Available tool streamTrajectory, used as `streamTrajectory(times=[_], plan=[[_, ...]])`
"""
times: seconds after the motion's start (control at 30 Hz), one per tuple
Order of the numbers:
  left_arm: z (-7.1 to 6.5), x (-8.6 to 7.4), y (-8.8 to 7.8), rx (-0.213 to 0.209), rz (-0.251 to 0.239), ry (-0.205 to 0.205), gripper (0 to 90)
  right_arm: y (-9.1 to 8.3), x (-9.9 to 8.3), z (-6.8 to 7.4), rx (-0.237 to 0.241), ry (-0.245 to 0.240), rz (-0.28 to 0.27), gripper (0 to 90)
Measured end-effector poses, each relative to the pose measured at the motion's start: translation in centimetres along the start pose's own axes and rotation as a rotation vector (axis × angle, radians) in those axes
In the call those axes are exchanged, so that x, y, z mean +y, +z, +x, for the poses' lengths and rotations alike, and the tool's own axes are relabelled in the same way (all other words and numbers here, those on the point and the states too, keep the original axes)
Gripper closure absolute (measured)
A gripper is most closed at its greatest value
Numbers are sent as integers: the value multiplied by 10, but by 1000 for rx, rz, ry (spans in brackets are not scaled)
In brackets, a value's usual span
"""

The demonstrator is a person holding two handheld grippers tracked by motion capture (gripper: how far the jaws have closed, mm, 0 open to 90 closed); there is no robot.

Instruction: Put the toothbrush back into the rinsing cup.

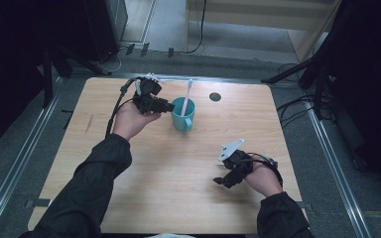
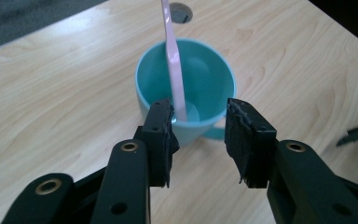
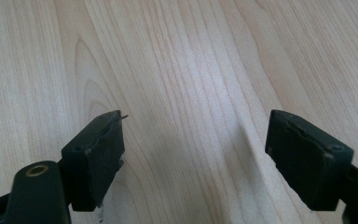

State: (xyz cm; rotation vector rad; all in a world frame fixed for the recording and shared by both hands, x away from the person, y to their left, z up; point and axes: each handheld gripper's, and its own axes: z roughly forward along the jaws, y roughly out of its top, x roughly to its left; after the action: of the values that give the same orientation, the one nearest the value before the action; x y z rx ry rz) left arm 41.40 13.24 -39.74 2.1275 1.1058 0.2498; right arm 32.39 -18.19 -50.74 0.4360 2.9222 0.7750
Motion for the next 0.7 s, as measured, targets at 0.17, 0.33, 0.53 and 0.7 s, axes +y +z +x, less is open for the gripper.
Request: streamTrajectory(times=[0.17, 0.33, 0.53, 0.7], plan=[[7, -25, -15, -13, 16, 4, 562, 0, 0, 0, 3, 0, 5, 193], [15, -47, -25, -23, 7, -22, 532, 2, -1, 0, 3, 3, 9, 193], [16, -68, -28, -25, 25, -15, 503, 1, -1, 1, 0, 7, 10, 193], [15, -83, -23, -21, 54, 1, 490, 1, -1, 1, -2, 7, 13, 193]])
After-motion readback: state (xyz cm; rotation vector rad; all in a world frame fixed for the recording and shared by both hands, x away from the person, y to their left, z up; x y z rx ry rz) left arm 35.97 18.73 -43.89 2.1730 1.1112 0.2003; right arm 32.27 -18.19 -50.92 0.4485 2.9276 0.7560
